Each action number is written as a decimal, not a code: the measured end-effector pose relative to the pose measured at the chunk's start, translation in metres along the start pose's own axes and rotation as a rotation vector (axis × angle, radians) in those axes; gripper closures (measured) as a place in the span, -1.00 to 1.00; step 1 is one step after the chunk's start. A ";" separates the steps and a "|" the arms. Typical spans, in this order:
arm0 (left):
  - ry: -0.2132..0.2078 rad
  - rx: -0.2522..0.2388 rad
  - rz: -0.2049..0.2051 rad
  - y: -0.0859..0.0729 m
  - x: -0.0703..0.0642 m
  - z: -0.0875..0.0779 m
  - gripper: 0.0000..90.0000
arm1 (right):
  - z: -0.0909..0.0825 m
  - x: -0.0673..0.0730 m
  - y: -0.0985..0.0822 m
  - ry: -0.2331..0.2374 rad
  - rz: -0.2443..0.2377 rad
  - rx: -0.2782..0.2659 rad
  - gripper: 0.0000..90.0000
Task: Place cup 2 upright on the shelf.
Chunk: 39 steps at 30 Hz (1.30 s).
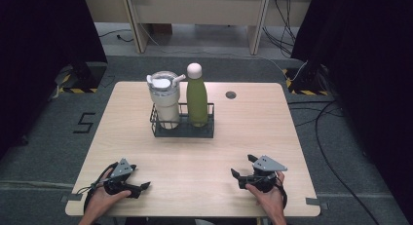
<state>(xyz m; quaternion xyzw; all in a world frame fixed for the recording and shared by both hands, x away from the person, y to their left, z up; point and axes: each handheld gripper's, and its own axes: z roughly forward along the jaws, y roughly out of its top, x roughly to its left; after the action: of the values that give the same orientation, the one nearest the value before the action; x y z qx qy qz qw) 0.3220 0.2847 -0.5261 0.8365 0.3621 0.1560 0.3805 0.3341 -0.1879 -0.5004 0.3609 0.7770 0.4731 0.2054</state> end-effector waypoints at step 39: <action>-0.001 0.001 0.000 0.000 0.000 0.000 -0.75 | -0.019 0.001 -0.031 -0.043 0.013 0.241 -0.66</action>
<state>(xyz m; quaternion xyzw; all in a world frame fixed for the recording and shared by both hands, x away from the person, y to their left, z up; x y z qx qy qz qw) 0.3217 0.2849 -0.5261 0.8368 0.3618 0.1555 0.3805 0.3097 -0.2076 -0.5183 0.3979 0.8213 0.3699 0.1741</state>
